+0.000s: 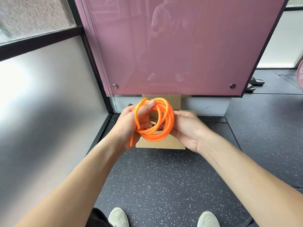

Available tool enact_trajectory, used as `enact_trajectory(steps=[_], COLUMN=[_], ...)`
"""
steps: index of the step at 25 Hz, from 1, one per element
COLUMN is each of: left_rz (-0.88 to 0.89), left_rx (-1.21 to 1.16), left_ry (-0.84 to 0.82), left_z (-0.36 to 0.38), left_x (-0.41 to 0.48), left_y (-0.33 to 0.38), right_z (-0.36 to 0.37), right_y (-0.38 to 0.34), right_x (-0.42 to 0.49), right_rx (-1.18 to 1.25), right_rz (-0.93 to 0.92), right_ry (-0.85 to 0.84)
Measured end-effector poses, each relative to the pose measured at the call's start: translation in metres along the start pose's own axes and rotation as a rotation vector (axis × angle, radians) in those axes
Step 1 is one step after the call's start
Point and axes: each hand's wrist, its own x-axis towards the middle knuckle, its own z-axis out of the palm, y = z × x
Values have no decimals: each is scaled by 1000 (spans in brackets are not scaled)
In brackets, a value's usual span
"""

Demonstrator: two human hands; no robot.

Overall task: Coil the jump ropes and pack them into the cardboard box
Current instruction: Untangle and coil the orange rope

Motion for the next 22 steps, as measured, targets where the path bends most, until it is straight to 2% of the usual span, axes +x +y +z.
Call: enact_trajectory(steps=[2, 4, 7, 14, 17, 19, 22], left_rz=[12, 70, 146, 332, 390, 414, 572], left_rx=[-10, 120, 345, 574, 618, 642, 834], left_ry=[83, 180, 316, 454, 440, 435, 500], left_z=[4, 0, -14, -12, -12, -14, -12], left_x=[0, 2, 7, 4, 4, 4, 4], left_y=[1, -3, -13, -13, -14, -13, -16], right_z=[3, 1, -5, -4, -7, -6, -4], right_y=[2, -1, -4, 3, 3, 2, 3], right_x=[0, 1, 0, 1, 4, 4, 2], right_rx=[-26, -17, -143, -68, 19, 39, 90], right_rz=[28, 65, 97, -101, -185, -219, -260], right_ry=[-27, -100, -205, -404, -500, -514, -529])
